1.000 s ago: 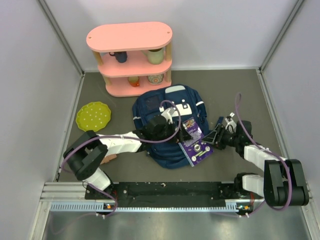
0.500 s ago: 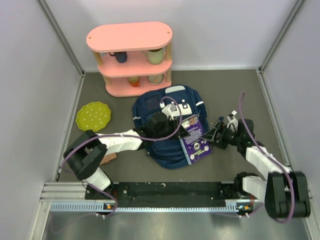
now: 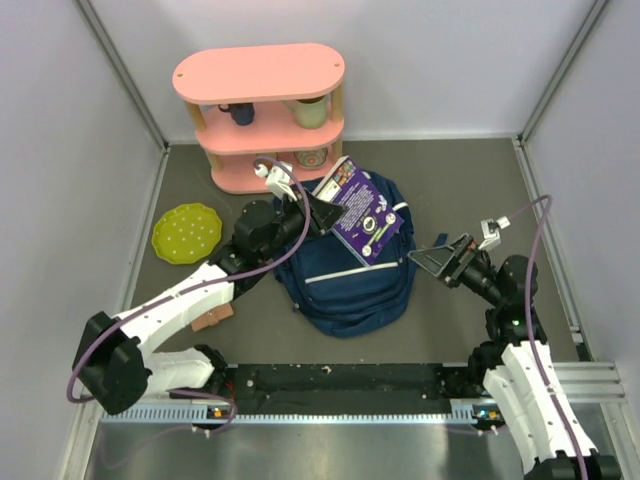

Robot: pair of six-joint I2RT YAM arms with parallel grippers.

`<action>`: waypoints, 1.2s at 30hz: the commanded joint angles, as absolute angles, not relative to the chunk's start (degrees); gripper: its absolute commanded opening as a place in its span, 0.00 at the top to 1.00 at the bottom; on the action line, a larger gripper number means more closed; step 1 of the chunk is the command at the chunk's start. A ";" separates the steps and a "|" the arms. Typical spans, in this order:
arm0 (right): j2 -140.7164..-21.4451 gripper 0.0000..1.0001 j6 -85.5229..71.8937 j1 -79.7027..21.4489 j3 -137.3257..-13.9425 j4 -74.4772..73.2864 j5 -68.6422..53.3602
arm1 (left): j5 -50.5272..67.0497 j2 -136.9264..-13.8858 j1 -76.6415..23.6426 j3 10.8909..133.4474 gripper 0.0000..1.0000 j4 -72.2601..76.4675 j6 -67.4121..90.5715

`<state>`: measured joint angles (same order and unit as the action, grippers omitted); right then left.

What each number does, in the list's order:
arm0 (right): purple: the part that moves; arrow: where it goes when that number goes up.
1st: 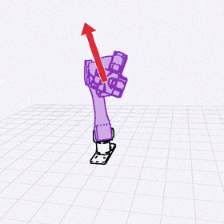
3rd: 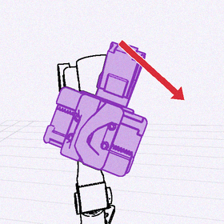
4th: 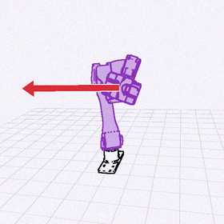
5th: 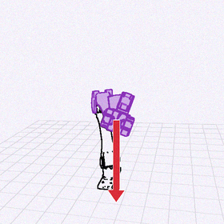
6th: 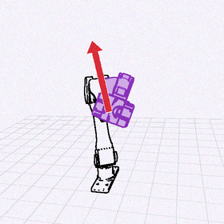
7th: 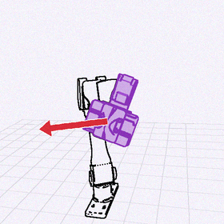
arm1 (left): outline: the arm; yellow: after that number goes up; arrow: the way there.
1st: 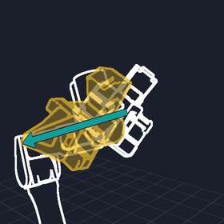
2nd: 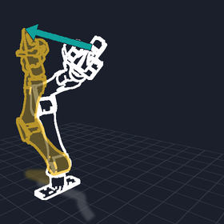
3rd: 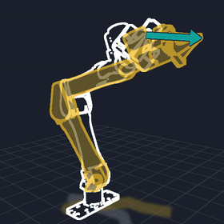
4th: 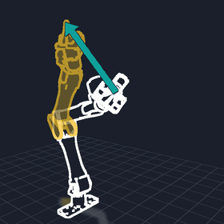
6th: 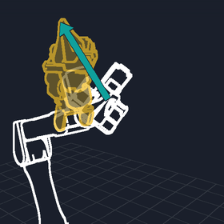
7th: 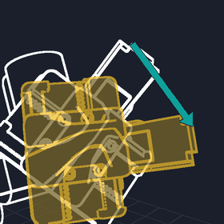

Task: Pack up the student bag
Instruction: Pick up the book from the center of the board.

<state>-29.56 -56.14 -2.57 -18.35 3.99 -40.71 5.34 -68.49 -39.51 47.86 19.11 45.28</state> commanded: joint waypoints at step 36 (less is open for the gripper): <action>-48.91 1.00 -76.13 -12.57 -14.94 53.22 -32.71 | 21.54 -77.27 -39.82 46.23 0.06 33.35 51.73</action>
